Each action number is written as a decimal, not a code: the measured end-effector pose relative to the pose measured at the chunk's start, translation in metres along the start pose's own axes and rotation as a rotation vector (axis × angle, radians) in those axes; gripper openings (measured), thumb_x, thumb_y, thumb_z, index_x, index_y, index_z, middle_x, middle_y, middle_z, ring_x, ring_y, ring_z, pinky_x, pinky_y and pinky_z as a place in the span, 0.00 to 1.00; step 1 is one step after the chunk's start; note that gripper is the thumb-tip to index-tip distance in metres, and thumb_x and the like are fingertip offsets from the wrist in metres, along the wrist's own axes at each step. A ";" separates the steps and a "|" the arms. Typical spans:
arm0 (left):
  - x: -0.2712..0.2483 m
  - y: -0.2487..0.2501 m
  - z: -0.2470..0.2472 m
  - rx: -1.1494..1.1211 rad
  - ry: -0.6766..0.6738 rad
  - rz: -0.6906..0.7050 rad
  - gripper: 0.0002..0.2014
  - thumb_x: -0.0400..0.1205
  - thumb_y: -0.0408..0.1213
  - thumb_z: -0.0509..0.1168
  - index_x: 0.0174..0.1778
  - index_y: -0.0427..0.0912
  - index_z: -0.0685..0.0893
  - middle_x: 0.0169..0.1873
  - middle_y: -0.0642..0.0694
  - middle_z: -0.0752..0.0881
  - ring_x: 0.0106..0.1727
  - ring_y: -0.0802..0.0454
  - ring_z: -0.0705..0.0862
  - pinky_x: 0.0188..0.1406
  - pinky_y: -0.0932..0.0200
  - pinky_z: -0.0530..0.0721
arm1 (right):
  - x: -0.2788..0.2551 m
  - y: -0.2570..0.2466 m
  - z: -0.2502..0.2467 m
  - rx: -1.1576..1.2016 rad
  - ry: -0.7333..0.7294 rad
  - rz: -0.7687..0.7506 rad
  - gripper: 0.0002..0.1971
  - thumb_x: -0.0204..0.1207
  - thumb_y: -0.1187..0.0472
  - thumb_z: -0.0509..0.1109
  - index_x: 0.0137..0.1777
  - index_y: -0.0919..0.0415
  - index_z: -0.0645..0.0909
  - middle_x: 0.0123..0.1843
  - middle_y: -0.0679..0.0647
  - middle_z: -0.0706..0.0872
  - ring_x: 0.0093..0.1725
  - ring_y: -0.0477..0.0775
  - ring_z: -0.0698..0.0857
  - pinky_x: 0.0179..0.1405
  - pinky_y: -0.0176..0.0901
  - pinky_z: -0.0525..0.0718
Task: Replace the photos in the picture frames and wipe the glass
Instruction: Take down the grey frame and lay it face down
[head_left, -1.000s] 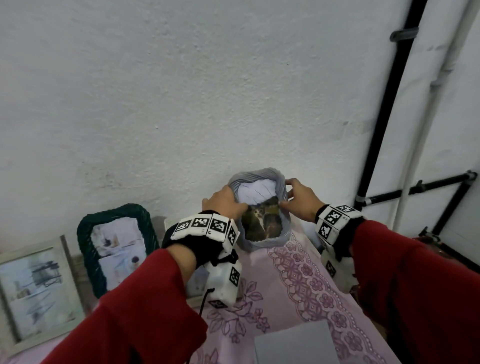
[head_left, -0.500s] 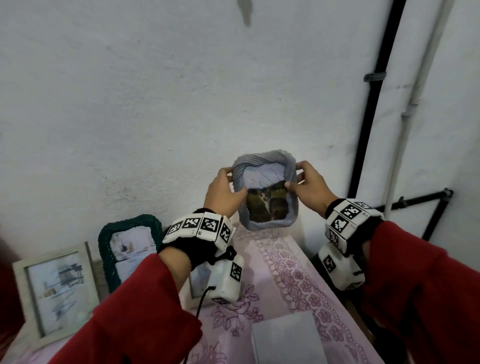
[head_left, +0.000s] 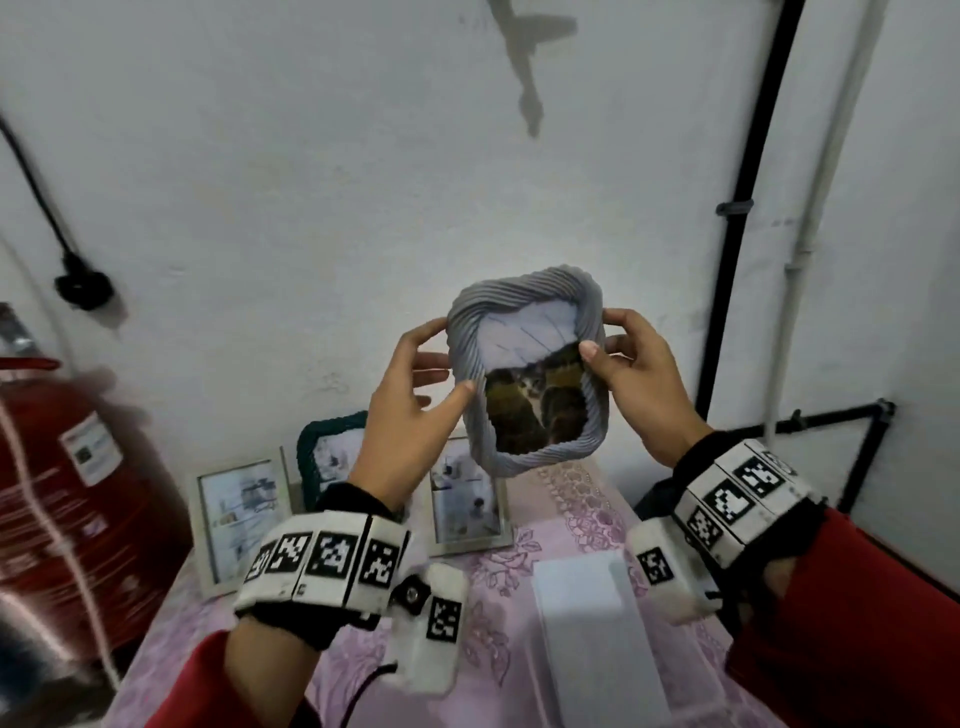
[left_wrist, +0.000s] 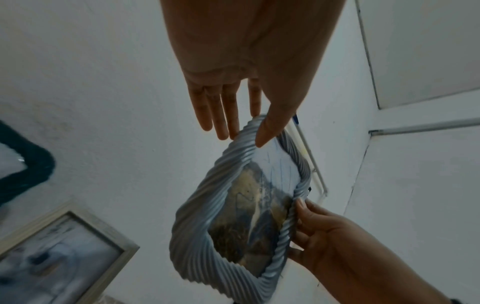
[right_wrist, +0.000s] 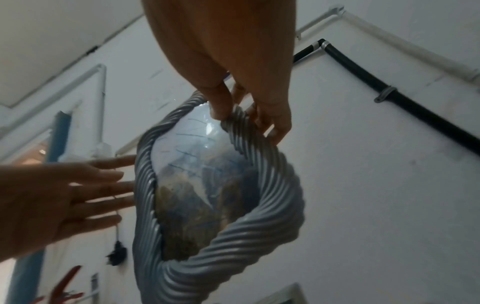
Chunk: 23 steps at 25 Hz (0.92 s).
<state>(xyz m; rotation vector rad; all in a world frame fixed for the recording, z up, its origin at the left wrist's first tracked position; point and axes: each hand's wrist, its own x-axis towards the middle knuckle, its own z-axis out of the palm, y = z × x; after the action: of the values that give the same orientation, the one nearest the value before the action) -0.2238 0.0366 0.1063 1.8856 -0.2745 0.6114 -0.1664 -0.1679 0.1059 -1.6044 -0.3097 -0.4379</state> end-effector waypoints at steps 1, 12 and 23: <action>-0.017 0.002 -0.009 -0.030 -0.006 -0.015 0.25 0.78 0.41 0.69 0.69 0.63 0.70 0.52 0.54 0.82 0.53 0.64 0.82 0.49 0.66 0.82 | -0.015 -0.004 0.007 0.037 -0.004 0.016 0.13 0.80 0.66 0.65 0.64 0.59 0.75 0.40 0.53 0.78 0.37 0.46 0.82 0.37 0.34 0.83; -0.171 -0.048 -0.051 -0.483 0.056 -0.220 0.30 0.82 0.26 0.61 0.76 0.58 0.65 0.54 0.47 0.89 0.56 0.48 0.88 0.49 0.55 0.88 | -0.167 0.022 0.063 0.342 -0.246 0.255 0.16 0.79 0.59 0.66 0.66 0.56 0.73 0.43 0.53 0.90 0.44 0.48 0.90 0.38 0.36 0.87; -0.254 -0.076 -0.041 -0.359 0.154 -0.392 0.27 0.82 0.32 0.63 0.74 0.60 0.67 0.61 0.39 0.83 0.61 0.47 0.84 0.58 0.53 0.86 | -0.251 0.070 0.067 0.485 -0.354 0.418 0.19 0.76 0.56 0.67 0.66 0.50 0.74 0.63 0.57 0.86 0.62 0.59 0.86 0.58 0.51 0.86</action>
<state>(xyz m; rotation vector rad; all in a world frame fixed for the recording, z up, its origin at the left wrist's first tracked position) -0.4146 0.0796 -0.0778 1.4826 0.0838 0.4039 -0.3513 -0.0915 -0.0736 -1.2154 -0.3074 0.2353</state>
